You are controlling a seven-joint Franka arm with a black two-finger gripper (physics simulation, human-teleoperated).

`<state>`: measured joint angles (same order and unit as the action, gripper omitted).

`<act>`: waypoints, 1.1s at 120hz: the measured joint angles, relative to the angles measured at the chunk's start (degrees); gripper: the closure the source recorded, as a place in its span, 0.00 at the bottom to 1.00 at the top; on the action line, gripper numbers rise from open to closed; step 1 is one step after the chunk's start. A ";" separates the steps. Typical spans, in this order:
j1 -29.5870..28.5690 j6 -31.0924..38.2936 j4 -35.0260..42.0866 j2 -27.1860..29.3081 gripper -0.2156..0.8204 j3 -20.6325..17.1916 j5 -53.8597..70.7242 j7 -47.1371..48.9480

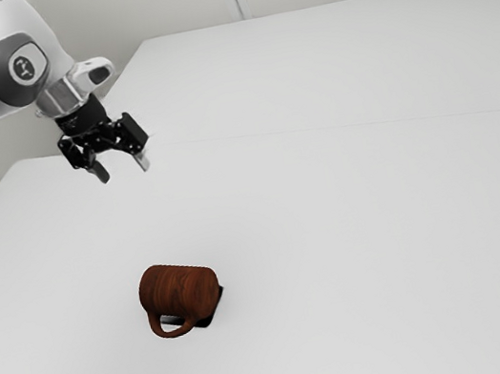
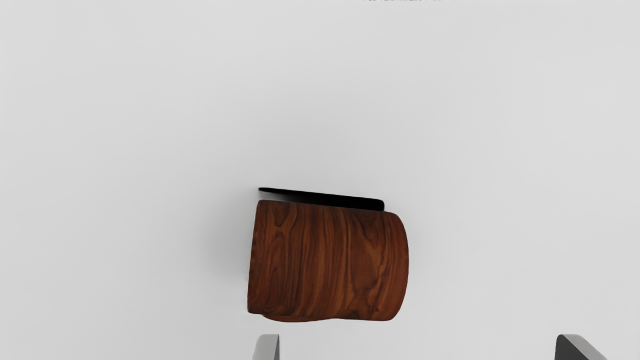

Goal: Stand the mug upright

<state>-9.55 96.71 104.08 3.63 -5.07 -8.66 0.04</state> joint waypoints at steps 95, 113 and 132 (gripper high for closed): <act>-16.00 9.37 20.23 2.54 0.21 0.73 -15.19 -33.83; -19.03 6.29 20.22 -1.14 0.21 0.72 -17.05 -39.41; -21.63 3.72 20.22 -4.09 0.21 0.70 -19.55 -44.27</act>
<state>-31.17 100.43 124.30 -0.45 -4.37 -28.21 -44.23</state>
